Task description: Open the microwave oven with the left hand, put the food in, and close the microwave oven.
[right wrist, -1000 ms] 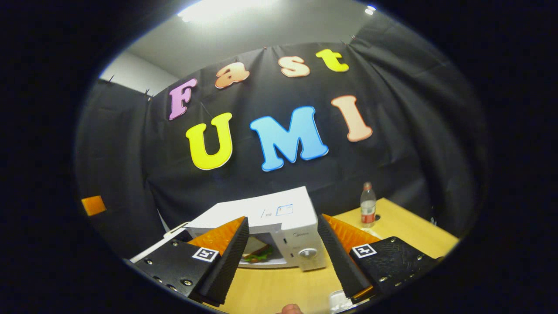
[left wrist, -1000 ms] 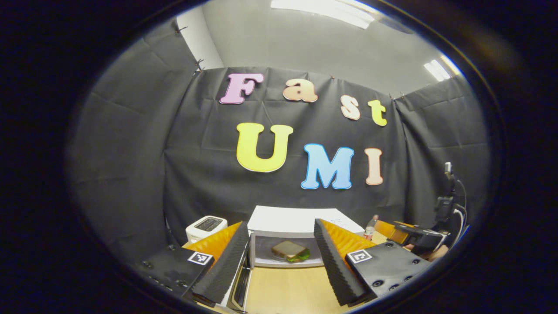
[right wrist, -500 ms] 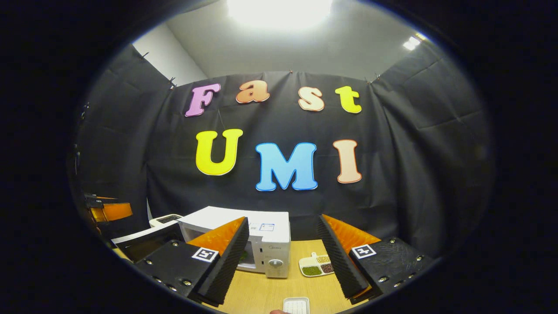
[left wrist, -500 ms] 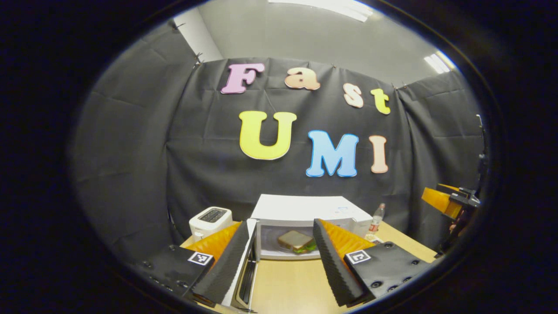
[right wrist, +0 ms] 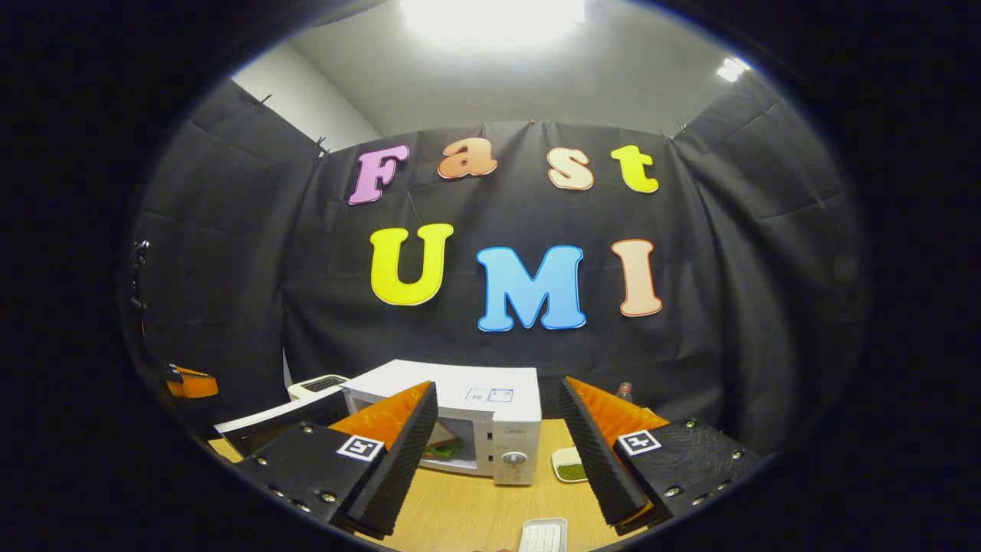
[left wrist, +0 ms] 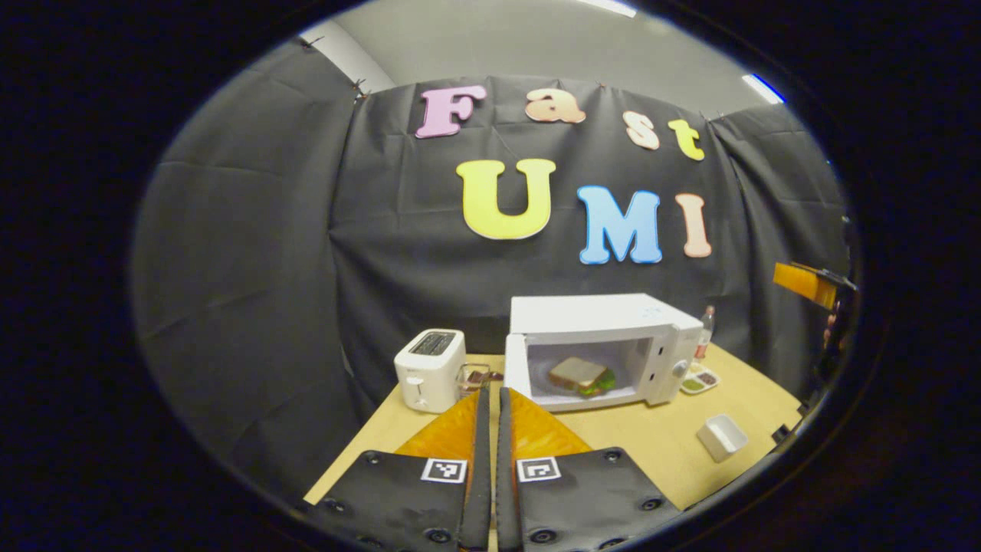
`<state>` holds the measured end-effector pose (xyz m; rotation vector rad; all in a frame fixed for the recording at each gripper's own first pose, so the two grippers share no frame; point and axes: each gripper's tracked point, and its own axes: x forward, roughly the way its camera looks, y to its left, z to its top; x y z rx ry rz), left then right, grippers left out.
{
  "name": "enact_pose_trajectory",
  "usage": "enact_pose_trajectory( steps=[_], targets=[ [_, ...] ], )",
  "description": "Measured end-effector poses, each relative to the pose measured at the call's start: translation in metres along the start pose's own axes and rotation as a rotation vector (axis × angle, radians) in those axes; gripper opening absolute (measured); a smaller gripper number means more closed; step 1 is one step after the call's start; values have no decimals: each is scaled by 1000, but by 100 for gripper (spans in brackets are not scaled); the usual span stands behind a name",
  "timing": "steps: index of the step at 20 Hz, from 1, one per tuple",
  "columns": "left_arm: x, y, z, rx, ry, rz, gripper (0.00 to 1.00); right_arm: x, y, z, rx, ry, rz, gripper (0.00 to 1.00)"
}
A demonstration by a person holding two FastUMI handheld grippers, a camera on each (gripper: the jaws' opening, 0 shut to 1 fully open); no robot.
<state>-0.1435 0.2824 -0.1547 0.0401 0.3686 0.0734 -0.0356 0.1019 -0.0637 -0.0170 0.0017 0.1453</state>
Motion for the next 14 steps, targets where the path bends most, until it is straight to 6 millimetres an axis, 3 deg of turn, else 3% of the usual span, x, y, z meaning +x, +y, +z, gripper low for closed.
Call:
enact_pose_trajectory(
  steps=[3, 7, 12, 14],
  targets=[
    [-7, 19, -36, 44, 63, 17, 5, 1, -1, -7, 10, 29, 1, 95],
    [-8, 18, -88, 26, 175, 27, 8, -2, -7, -19, -30, 84, 11, 95],
    [-13, -5, -85, 5, 153, 23, 5, 0, -17, -33, -6, 132, -19, 95],
    [-12, -18, -80, 0, 149, 4, 7, 0, -24, -28, 1, 125, -47, 95]
  ],
)
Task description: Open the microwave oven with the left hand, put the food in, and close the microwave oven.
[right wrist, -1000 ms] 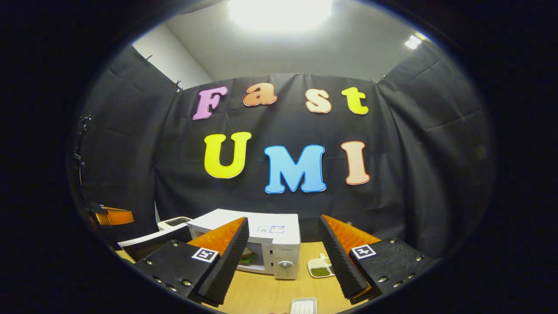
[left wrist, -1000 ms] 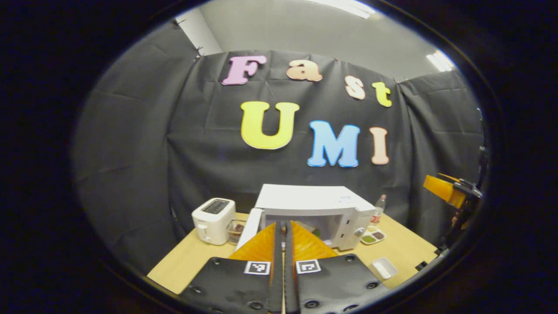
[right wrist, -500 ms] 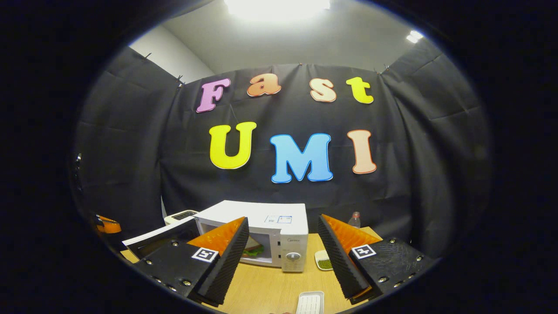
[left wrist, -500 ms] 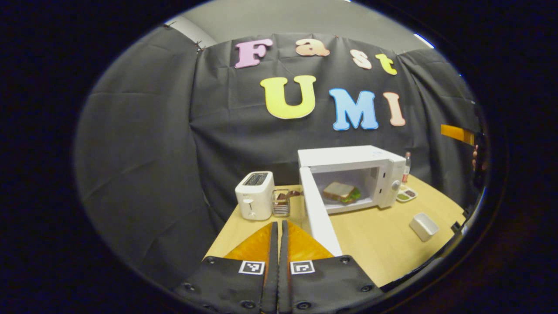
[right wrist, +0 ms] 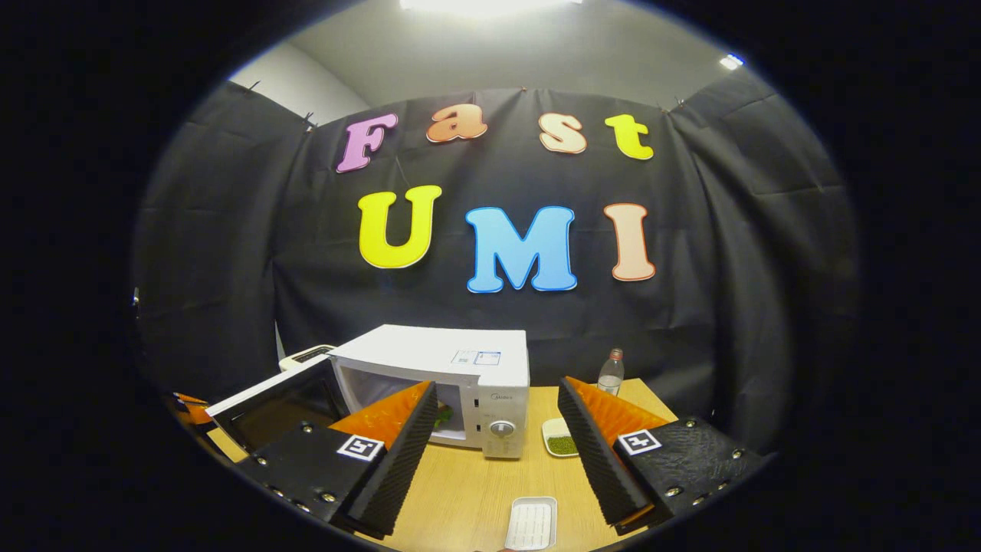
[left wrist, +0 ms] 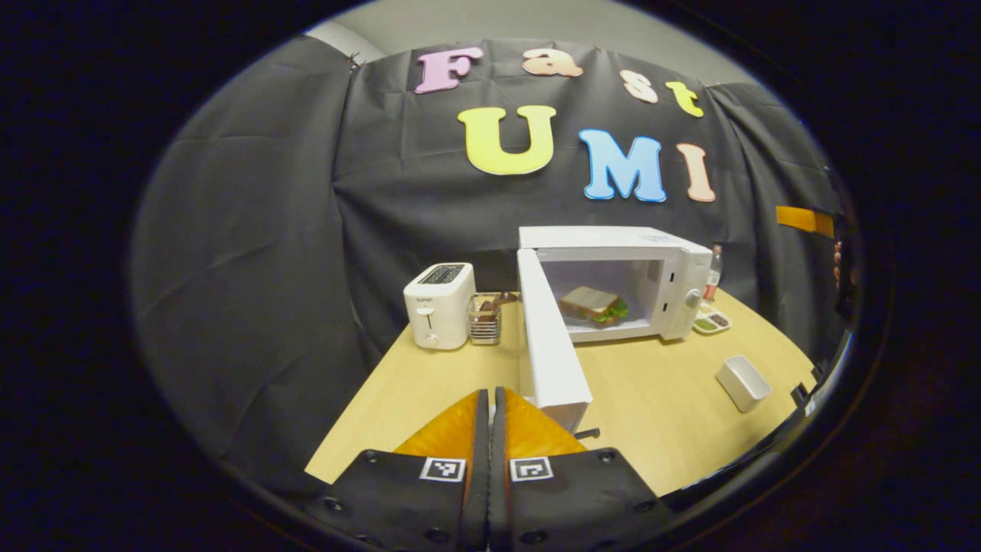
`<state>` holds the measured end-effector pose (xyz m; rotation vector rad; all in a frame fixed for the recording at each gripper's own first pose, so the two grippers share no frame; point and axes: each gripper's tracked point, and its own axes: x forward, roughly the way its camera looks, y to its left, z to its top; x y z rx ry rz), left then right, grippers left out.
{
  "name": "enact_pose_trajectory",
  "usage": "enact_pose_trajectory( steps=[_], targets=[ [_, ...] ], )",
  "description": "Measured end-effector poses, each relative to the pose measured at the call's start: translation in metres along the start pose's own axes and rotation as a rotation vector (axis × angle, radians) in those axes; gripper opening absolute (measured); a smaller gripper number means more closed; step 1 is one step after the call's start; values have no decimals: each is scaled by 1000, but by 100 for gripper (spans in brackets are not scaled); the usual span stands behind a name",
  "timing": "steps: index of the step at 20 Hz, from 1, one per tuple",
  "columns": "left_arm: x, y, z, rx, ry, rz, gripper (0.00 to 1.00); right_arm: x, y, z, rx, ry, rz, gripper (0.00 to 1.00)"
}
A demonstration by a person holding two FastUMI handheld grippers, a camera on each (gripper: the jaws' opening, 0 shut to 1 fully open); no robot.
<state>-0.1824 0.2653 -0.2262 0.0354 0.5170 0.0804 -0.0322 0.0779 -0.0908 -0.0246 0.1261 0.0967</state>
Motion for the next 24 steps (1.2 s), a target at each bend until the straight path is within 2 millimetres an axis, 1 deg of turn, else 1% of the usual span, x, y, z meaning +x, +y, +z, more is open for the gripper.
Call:
enact_pose_trajectory(
  steps=[1, 2, 3, 5, 6, 8, 10, 11, 14, 16, 20, 21, 22, 24],
  targets=[
    [0, -11, 1, -3, 2, -22, 4, 0, -3, 7, -6, -17, -14, 95],
    [1, -23, 0, -1, 3, -47, 4, 1, -7, 14, -14, -40, -29, 95],
    [2, -36, 1, 8, 4, -66, 4, 2, -9, 23, -19, -63, -37, 95],
    [6, -60, 4, 10, 2, -108, 4, 3, -10, 35, -38, -95, -38, 95],
    [7, -77, 8, 3, -1, -140, 7, 3, -12, 37, -51, -103, -38, 95],
    [14, -105, 12, 11, -3, -187, 7, 4, -16, 37, -65, -103, -38, 95],
    [25, -125, 18, 24, -6, -213, 8, 4, -19, 37, -45, -91, -28, 95],
    [29, -133, 21, 24, -4, -223, 7, 4, -19, 40, -35, -92, -24, 95],
    [48, -160, 29, 8, -3, -252, 7, 4, -31, 55, -50, -123, -22, 95],
    [59, -178, 36, -4, -2, -271, 7, 6, -37, 61, -67, -138, -19, 95],
    [81, -215, 48, -25, 7, -322, 7, 13, -56, 62, -66, -136, -29, 95],
    [88, -224, 51, -24, 9, -332, 10, 16, -62, 61, -62, -131, -34, 95],
    [95, -233, 52, -22, 10, -340, 7, 18, -67, 60, -59, -125, -39, 95],
    [110, -249, 60, -26, 8, -353, 7, 21, -79, 59, -57, -117, -47, 95]
  ],
)
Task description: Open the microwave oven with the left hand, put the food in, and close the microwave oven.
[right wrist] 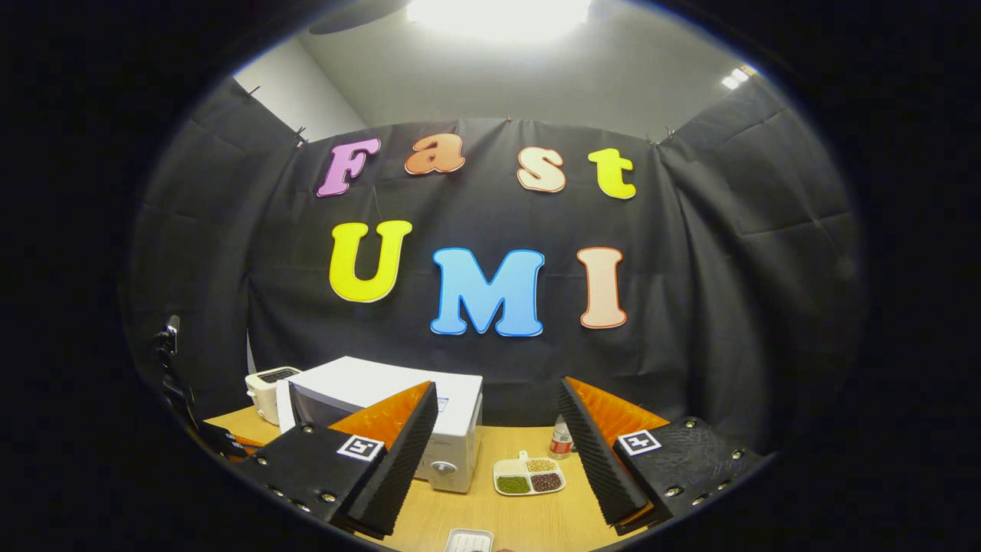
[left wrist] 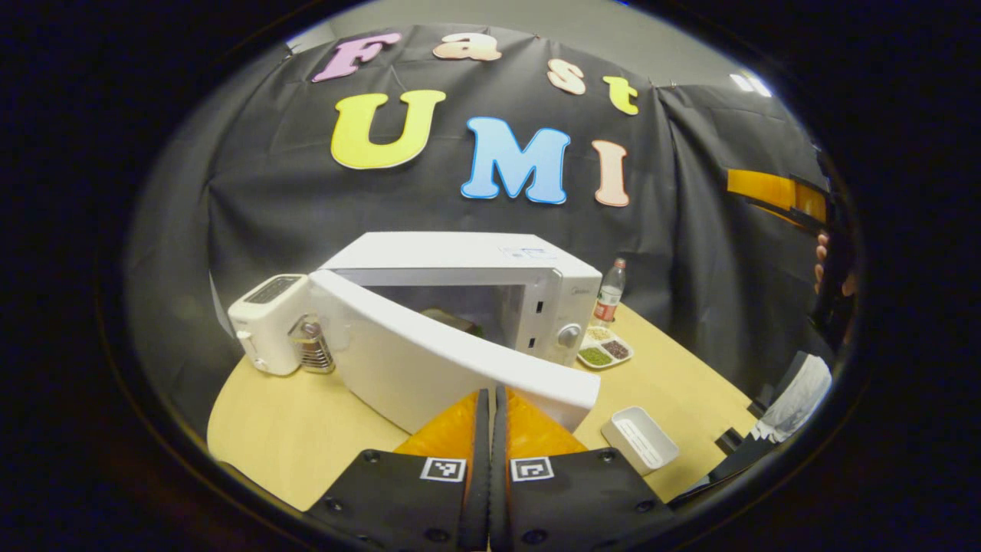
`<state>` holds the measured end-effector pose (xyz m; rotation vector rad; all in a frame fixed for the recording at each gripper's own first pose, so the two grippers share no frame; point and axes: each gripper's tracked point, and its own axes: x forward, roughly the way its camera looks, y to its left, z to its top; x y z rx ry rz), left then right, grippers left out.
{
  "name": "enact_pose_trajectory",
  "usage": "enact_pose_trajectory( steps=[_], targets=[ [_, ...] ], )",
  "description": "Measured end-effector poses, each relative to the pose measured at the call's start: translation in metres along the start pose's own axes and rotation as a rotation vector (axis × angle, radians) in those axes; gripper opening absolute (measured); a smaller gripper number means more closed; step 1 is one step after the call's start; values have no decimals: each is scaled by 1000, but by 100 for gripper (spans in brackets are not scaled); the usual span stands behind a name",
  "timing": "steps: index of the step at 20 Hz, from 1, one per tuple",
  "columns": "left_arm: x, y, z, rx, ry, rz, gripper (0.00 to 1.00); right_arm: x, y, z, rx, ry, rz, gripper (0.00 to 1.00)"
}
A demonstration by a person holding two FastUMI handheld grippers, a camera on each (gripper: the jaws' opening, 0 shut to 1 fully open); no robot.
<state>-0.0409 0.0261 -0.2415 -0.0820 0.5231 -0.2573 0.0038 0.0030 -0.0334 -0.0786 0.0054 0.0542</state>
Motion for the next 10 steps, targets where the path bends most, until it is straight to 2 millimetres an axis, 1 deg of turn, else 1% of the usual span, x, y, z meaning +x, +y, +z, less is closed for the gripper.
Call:
enact_pose_trajectory(
  steps=[4, 6, 7, 9, 10],
  targets=[
    [38, -19, 12, -36, -9, -14, 7, 10, -19, 1, 15, 8, -18, 95],
    [57, -28, 17, -31, -12, -22, 7, 15, -24, 0, 7, 8, -17, 95],
    [66, -32, 20, -29, -10, -28, 10, 18, -25, -1, 2, 10, -15, 95],
    [84, -39, 21, -26, 2, -41, 5, 23, -29, -1, 0, 11, -13, 95],
    [92, -42, 23, -22, 5, -44, 7, 25, -31, -2, 2, 14, -16, 95]
  ],
)
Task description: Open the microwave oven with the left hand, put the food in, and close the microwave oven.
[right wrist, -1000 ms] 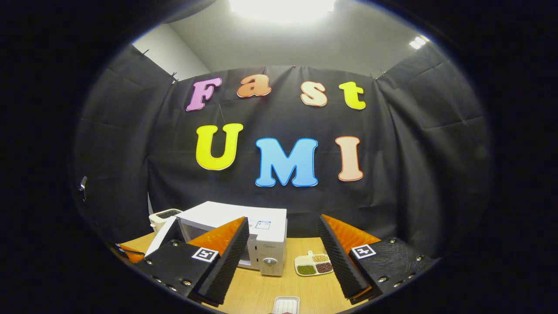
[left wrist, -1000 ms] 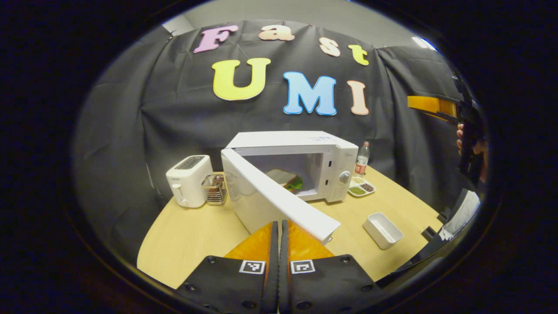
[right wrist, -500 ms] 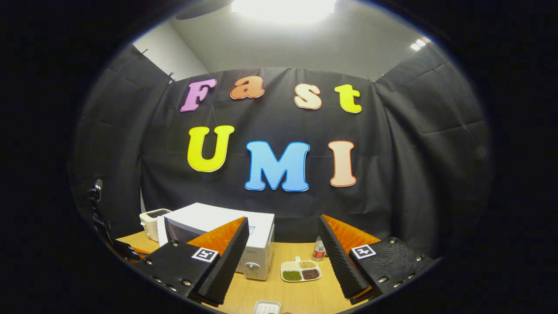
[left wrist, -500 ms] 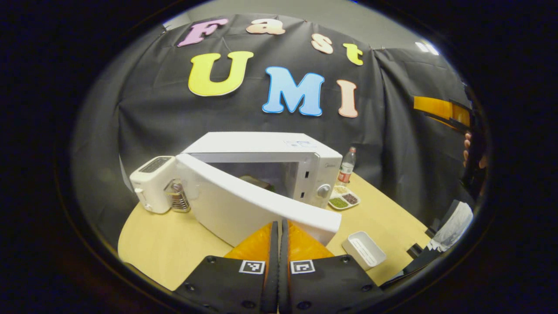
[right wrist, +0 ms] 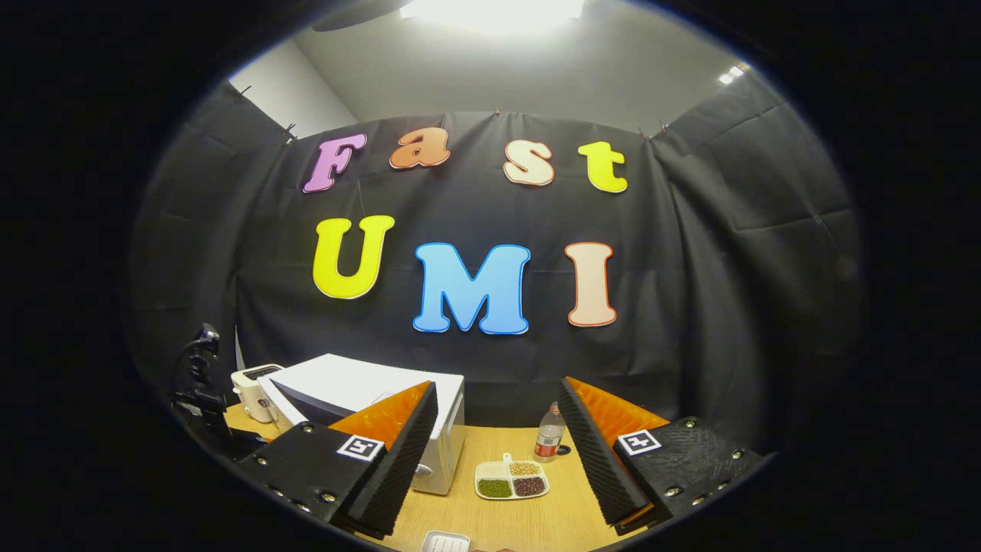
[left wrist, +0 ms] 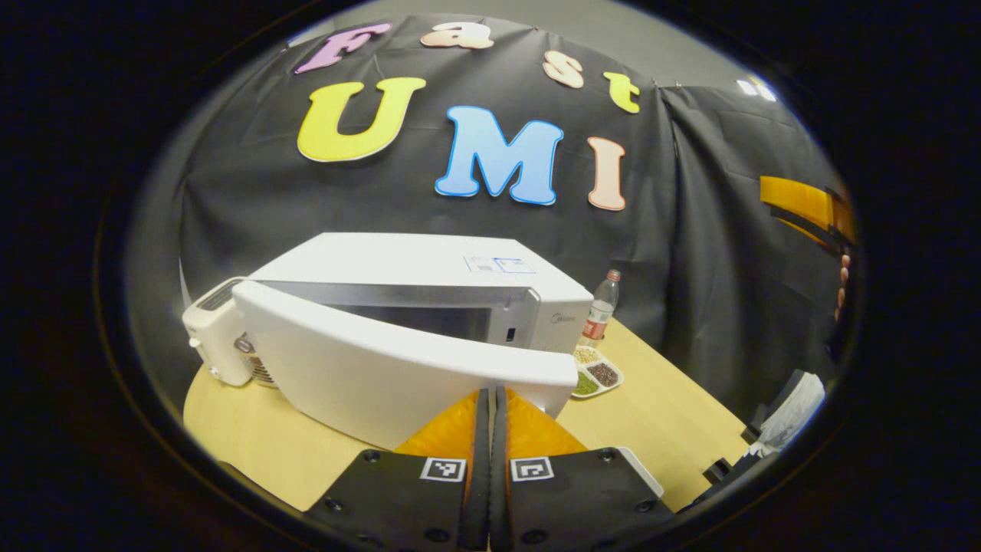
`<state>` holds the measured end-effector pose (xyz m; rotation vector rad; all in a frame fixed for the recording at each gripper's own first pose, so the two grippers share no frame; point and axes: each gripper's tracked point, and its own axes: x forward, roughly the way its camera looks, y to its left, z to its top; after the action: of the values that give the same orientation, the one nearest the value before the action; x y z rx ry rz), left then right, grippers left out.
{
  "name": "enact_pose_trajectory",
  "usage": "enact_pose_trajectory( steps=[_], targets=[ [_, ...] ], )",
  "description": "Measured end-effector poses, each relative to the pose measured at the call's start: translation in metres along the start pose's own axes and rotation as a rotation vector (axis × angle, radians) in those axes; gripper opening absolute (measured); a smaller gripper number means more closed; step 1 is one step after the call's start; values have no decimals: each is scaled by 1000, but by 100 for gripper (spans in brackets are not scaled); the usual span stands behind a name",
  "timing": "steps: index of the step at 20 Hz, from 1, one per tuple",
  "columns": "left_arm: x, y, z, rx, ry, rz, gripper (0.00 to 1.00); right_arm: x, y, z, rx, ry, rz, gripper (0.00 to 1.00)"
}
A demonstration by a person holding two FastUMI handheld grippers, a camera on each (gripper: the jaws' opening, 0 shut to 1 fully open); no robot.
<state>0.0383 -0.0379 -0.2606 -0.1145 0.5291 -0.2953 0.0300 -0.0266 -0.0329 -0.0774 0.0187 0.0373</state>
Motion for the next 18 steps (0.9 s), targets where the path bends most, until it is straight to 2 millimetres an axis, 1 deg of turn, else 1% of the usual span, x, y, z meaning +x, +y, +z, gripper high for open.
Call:
enact_pose_trajectory(
  steps=[1, 5, 6, 7, 8, 9, 10, 11, 12, 13, 15, 16, 17, 18],
  targets=[
    [8, 0, 3, 1, -1, -4, 7, 1, -3, -1, 0, 3, -6, 95],
    [27, -3, 13, -37, -11, -7, 7, 1, -12, -9, 11, 27, -22, 95],
    [32, -3, 14, -41, -14, -6, 5, 0, -15, -11, 8, 33, -28, 95],
    [36, -4, 16, -40, -19, -4, 7, 0, -18, -12, 5, 37, -33, 95],
    [39, -4, 18, -40, -22, -3, 7, 0, -20, -13, 3, 38, -38, 95],
    [43, -4, 19, -41, -25, -1, 5, 0, -22, -13, 1, 41, -43, 95],
    [48, -3, 21, -44, -26, 1, 7, -1, -24, -15, 0, 43, -46, 95],
    [52, -3, 23, -50, -29, 2, 5, 0, -24, -15, 1, 46, -48, 95],
    [55, -3, 26, -54, -35, 3, 7, 0, -23, -17, 4, 48, -46, 95],
    [60, -3, 29, -56, -39, 5, 5, 1, -23, -17, 5, 51, -44, 95],
    [70, 1, 35, -53, -41, 23, 4, 3, -21, -19, 4, 55, -38, 95],
    [76, 5, 38, -55, -40, 40, 7, 4, -20, -19, 3, 57, -35, 95],
    [81, 8, 42, -66, -41, 55, 5, 4, -19, -19, 2, 58, -34, 95],
    [83, 5, 40, -83, -35, 52, 5, 5, -21, -19, -4, 57, -39, 95]
  ],
)
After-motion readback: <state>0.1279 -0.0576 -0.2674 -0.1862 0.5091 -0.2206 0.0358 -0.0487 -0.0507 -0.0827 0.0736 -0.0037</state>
